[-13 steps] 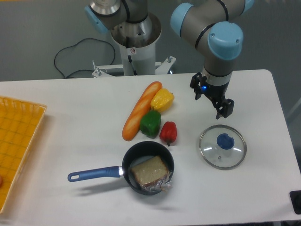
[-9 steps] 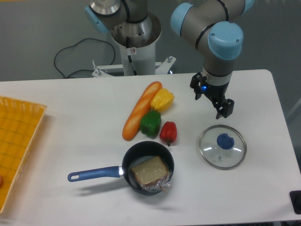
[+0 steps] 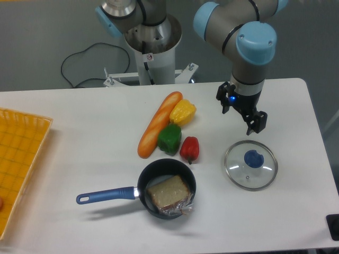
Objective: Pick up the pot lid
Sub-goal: 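Lower the gripper over the glass lid's blue knob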
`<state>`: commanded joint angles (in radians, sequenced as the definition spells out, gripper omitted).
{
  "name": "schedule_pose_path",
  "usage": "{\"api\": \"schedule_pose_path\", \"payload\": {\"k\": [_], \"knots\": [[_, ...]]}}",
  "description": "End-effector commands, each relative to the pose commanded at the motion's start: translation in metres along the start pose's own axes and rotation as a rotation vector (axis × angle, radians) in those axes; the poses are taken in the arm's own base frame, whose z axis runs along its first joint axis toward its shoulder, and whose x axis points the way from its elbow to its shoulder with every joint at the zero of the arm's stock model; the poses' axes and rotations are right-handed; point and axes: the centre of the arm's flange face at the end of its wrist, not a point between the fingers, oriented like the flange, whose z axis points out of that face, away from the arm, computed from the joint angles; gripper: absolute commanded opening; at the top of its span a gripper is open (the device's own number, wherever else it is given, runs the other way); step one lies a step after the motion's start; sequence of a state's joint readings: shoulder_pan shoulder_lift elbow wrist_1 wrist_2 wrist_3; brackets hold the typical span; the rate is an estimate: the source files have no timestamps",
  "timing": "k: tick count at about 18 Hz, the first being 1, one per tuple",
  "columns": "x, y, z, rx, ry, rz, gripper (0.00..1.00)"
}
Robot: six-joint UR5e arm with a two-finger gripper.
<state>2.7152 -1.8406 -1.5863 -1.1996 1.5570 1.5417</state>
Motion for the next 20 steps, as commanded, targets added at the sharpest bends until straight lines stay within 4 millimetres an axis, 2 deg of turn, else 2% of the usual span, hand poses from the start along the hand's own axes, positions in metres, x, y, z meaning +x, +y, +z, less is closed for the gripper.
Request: {"api": "schedule_pose_path", "payload": {"k": [4, 6, 9, 11, 17, 20], "knots": [[-0.012, -0.007, 0.005, -0.001, -0.018, -0.015, 1.0], [-0.021, -0.011, 0.017, -0.004, -0.041, -0.012, 1.0], [-0.034, -0.002, 0.036, 0.001, -0.057, -0.024, 1.0], [-0.036, -0.003, 0.044, 0.001, -0.046, -0.027, 1.0], [-0.063, -0.002, 0.06, -0.01, -0.045, -0.029, 1.0], [-0.073, -0.002, 0.073, -0.01, -0.028, -0.052, 1.0]]}}
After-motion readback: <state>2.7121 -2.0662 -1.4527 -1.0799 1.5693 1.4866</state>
